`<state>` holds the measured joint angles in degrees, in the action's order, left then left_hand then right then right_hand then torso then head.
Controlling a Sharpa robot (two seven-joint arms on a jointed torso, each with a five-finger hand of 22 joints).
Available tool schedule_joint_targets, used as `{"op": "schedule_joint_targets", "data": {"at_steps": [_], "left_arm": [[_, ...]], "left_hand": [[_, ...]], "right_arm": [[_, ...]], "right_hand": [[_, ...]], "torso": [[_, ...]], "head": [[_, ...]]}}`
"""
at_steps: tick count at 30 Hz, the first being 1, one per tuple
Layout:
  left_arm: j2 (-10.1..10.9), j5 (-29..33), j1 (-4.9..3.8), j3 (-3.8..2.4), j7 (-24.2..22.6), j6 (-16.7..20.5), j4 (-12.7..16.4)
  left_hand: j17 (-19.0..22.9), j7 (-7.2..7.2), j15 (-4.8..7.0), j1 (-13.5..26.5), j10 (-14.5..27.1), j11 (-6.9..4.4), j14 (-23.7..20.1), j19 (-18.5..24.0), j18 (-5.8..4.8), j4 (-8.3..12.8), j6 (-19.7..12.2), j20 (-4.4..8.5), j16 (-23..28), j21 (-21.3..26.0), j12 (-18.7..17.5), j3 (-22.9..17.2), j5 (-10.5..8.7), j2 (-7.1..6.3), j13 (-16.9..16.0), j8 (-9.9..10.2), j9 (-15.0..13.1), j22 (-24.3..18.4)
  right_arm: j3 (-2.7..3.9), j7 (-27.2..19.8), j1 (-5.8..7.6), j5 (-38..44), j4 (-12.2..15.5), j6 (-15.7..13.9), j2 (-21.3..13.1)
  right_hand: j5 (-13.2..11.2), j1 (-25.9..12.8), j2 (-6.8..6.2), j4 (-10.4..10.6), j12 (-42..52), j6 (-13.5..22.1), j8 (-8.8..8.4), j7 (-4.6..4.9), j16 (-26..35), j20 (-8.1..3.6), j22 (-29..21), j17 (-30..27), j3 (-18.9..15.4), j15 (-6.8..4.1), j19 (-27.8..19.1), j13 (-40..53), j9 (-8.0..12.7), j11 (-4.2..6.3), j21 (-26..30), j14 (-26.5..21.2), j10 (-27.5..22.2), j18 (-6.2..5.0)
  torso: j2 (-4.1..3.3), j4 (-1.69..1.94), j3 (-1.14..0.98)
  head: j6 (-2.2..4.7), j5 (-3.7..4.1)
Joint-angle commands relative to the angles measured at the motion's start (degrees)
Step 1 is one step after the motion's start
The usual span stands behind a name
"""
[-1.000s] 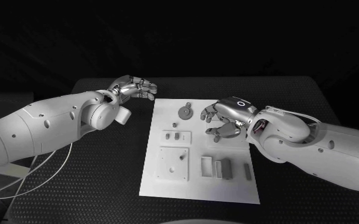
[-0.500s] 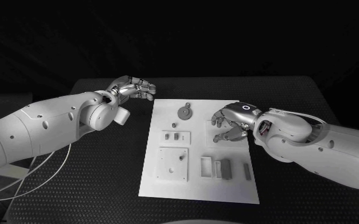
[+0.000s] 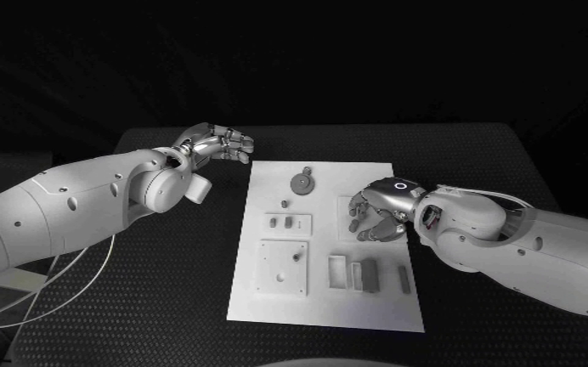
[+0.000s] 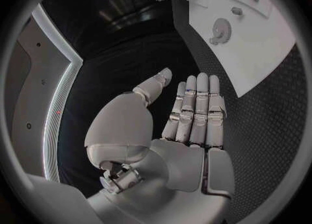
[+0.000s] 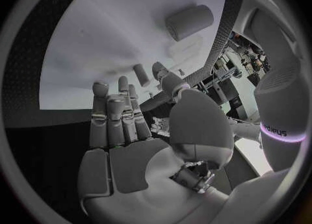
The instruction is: Assemble the parts on the task board
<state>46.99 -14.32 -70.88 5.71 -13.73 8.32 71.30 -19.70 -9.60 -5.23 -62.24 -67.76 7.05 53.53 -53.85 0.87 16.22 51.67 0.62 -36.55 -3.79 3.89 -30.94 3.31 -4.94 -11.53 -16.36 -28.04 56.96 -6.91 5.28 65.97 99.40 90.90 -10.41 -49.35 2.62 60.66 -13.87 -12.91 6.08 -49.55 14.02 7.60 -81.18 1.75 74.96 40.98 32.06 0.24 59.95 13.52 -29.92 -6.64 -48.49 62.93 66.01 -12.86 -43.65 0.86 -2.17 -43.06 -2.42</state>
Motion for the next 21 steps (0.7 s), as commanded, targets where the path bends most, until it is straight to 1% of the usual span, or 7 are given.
{"op": "schedule_joint_targets", "data": {"at_steps": [1,3,6,14,17,18,21], "left_arm": [[-0.1,0.3,-0.05,-0.03,-0.7,-0.8,0.1],[-0.1,0.3,-0.05,-0.03,-0.7,-0.9,0.0],[-0.1,0.3,-0.04,-0.03,-0.7,-1.0,0.0],[-0.1,0.3,-0.04,-0.03,-0.6,-1.1,0.0],[0.0,0.3,-0.04,-0.03,-0.6,-1.2,0.0],[0.0,0.3,-0.03,-0.03,-0.6,-1.1,0.0],[0.0,0.3,-0.03,-0.03,-0.5,-1.2,0.0]], "left_hand": [[-0.1,-0.04,-0.27,-0.2,-0.1,0.02,0.1,-0.1,0.71,0.0,-0.3,-0.4,0.2,-0.1,0.1,0.3,-0.06,0.28,0.1,-0.4,0.1,-0.1],[-0.1,-0.04,-0.28,-0.1,-0.1,0.02,0.1,-0.1,0.71,0.0,-0.3,-0.4,0.2,-0.1,0.1,0.3,-0.06,0.28,0.1,-0.4,0.1,-0.1],[-0.1,-0.04,-0.28,-0.1,-0.1,0.02,0.1,-0.1,0.72,0.0,-0.3,-0.41,0.2,-0.1,0.1,0.3,-0.06,0.3,0.1,-0.4,0.1,-0.1],[-0.2,-0.04,-0.29,-0.1,-0.1,0.02,0.1,-0.1,0.72,-0.1,-0.3,-0.42,0.3,-0.1,0.1,0.3,-0.05,0.34,0.1,-0.4,0.1,-0.1],[-0.2,-0.05,-0.29,-0.1,-0.1,0.02,0.1,0.0,0.72,-0.1,-0.3,-0.42,0.3,-0.1,0.1,0.3,-0.06,0.35,0.1,-0.4,0.1,-0.1],[-0.2,-0.05,-0.29,-0.1,-0.1,0.02,0.1,0.0,0.72,-0.1,-0.3,-0.42,0.3,-0.1,0.1,0.3,-0.05,0.37,0.1,-0.4,0.1,-0.1],[-0.3,-0.05,-0.3,0.0,-0.1,0.03,0.1,0.0,0.73,-0.1,-0.3,-0.43,0.3,-0.1,0.1,0.3,-0.05,0.41,0.1,-0.3,0.1,-0.2]], "right_arm": [[-0.03,-0.5,-0.38,1.0,-0.1,-0.1,0.5],[-0.03,-0.8,-0.63,1.0,-0.1,-0.5,0.8],[-0.04,-1.0,-0.92,1.0,-0.3,-0.7,1.4],[-0.05,-1.1,-1.16,1.3,-0.5,-1.7,1.8],[-0.05,-1.1,-1.2,1.6,-0.5,-1.9,1.8],[-0.05,-1.0,-1.21,1.8,-0.5,-1.9,1.8],[-0.05,-0.8,-1.22,2.4,-0.5,-2.4,1.8]], "right_hand": [[0.2,1.4,0.67,-0.1,0.0,-0.5,0.27,-0.22,-0.2,-0.19,1.0,0.1,0.4,-0.08,-0.1,0.1,-0.2,0.14,-0.1,-0.2,0.0,-2.14],[0.2,1.8,1.22,-0.3,0.3,-0.6,0.41,-0.13,-0.3,-0.26,1.0,0.1,0.4,-0.21,0.1,0.2,-0.2,0.29,-0.2,0.0,0.4,-2.14],[0.2,3.6,4.24,-2.2,1.1,-1.9,1.31,0.29,-0.4,-0.52,1.1,-0.1,0.4,-0.85,0.4,0.6,-0.6,0.94,-0.6,0.6,1.7,-2.14],[0.2,5.0,7.8,-3.7,2.2,-3.7,2.35,0.59,-0.3,-0.7,1.0,-0.3,0.4,-1.69,0.7,1.2,-0.8,1.82,-0.9,1.4,3.8,-2.14],[0.2,6.0,8.34,-3.6,2.5,-4.2,2.56,0.52,-0.2,-0.74,0.9,-0.4,1.3,-1.93,0.7,1.3,-0.8,2.06,-0.8,1.4,4.3,-2.14],[0.2,6.9,7.91,-2.9,2.6,-4.8,2.69,0.5,0.0,-0.59,0.8,-0.5,4.0,-2.08,0.9,1.3,-0.7,2.19,-0.7,1.6,4.6,-2.14],[0.2,7.0,8.55,-2.8,3.0,-5.8,3.13,0.35,0.0,-0.56,0.9,-0.5,5.8,-2.33,1.1,1.5,-0.7,2.48,-0.8,1.9,5.4,-2.14]], "torso": [[-0.01,-0.04,0.0],[0.0,-0.02,0.0],[0.0,0.06,0.0],[-0.01,0.05,0.02],[0.01,0.0,0.03],[0.0,-0.02,0.03],[0.0,0.01,0.03]], "head": [[-0.04,-0.04],[-0.07,-0.06],[-0.19,-0.03],[-0.36,-0.11],[-0.67,-0.2],[-0.7,-0.21],[-0.73,-0.19]]}}
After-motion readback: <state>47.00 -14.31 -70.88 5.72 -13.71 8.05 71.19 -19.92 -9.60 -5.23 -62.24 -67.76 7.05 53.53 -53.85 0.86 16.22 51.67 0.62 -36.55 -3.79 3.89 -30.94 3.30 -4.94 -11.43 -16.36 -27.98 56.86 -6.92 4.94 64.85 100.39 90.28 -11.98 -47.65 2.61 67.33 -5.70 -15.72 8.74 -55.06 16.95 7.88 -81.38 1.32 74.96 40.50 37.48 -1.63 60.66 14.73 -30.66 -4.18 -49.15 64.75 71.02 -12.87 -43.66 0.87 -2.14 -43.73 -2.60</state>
